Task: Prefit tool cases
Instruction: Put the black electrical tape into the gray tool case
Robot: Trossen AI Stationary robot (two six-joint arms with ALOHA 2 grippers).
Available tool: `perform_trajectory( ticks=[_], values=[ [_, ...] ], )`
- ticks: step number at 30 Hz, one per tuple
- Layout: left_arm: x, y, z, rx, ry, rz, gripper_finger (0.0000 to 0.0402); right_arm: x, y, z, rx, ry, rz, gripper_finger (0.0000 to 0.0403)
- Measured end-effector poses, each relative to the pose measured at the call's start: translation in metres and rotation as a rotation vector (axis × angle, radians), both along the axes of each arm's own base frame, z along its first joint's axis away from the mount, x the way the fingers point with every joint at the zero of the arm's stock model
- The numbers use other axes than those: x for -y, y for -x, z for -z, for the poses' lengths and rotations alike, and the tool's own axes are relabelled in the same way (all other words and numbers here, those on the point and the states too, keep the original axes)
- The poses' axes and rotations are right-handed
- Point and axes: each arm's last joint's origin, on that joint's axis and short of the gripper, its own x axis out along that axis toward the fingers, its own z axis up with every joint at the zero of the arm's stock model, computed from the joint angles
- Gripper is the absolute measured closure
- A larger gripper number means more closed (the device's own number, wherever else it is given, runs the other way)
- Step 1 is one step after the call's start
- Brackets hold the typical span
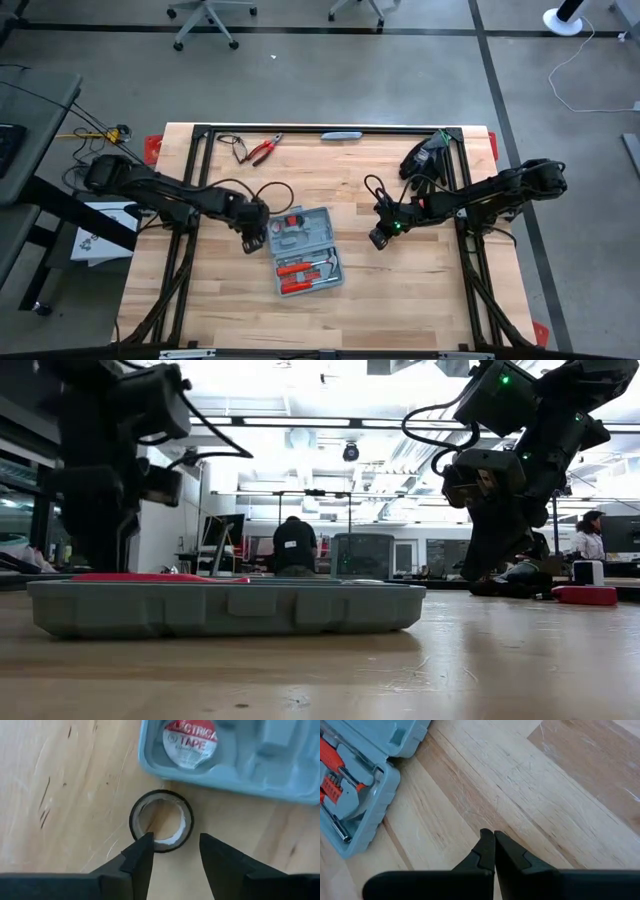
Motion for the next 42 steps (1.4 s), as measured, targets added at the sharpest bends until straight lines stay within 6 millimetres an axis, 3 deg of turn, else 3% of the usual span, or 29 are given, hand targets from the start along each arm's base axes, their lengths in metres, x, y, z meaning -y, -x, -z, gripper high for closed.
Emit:
perform_trajectory(
  ticks=[13,35,42],
  values=[
    [0.000,-0.003,0.007,0.095,0.009,-0.010,0.0308,0.000,0.001,0.001,-0.012,0.022,-0.008,0.0403],
    [0.001,-0.009,0.001,0.124,0.014,-0.006,0.0298,0.001,0.002,0.001,-0.020,0.036,0.000,0.0403],
    [0.003,-0.012,-0.001,0.158,0.024,0.068,0.0298,0.001,0.002,0.001,-0.019,0.036,0.000,0.0403]
  ],
)
